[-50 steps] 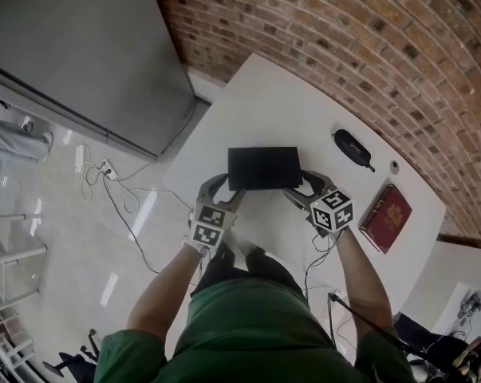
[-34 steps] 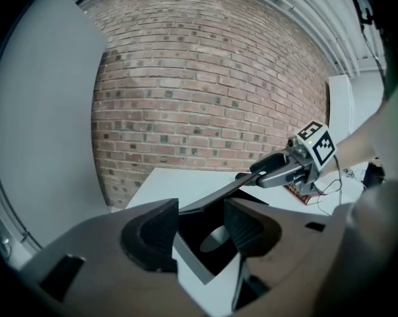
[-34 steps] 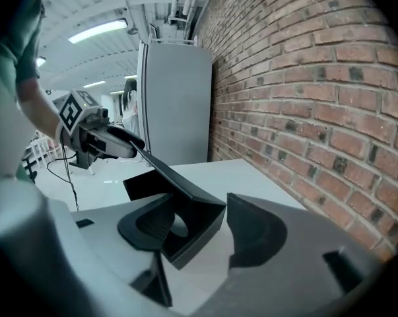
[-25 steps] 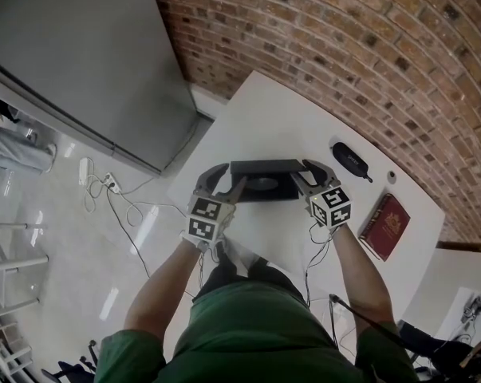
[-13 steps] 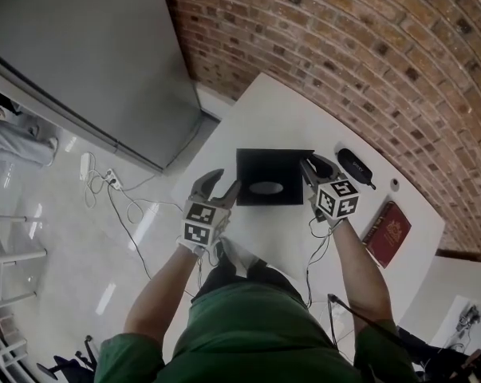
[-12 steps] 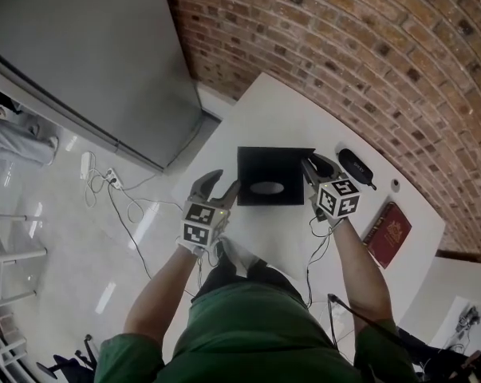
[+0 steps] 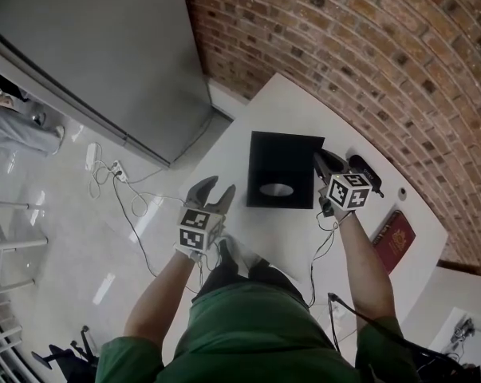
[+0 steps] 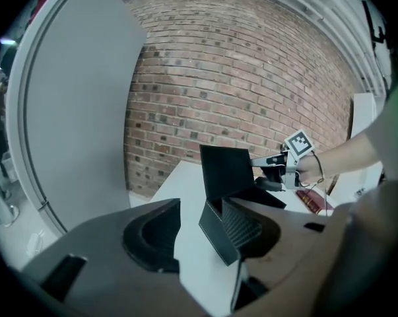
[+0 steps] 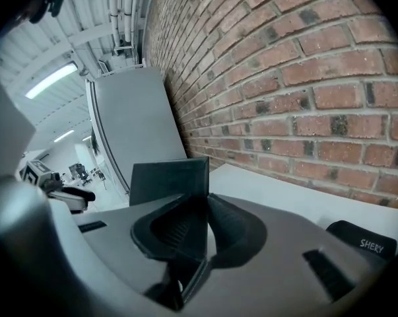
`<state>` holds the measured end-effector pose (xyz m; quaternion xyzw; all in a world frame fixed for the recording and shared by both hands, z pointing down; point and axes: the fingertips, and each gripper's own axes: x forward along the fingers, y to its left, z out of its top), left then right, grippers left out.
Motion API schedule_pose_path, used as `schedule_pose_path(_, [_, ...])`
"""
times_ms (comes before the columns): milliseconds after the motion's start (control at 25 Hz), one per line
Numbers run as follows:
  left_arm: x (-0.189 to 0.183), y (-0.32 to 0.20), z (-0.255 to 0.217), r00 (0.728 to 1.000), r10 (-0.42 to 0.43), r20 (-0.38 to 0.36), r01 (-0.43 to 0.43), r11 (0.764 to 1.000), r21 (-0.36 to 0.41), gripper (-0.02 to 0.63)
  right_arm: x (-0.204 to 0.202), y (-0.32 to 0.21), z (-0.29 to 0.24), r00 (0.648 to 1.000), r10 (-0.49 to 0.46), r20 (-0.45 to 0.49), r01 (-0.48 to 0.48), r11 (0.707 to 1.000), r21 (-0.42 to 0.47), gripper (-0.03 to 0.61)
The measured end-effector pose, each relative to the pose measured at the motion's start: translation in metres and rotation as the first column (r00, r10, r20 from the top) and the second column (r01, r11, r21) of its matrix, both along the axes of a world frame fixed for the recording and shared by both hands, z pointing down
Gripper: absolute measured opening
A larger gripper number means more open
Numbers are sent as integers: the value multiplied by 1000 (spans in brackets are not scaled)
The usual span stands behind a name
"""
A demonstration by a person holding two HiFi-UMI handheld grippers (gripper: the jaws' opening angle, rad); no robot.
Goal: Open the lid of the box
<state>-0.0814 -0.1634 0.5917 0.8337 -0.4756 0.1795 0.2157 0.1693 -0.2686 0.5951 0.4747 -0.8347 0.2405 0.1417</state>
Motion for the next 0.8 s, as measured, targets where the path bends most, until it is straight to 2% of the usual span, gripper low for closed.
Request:
schedule_pose_path(320, [-22,9,16,999,-37,18,38,998,-46,191,0,-15,13,1000,-11,-6,10,999,-36,83])
schedule_pose_path(560, [-34,7,19,998,-65,17,65,998,-20,190,0,-22,24,999,24,20,-23,997,-69,83])
schedule_pose_path(800, [-38,8,27,998,-65,25,66,997,-40,190,-1,-24,31,1000,20,-1,-20,996,-85,84])
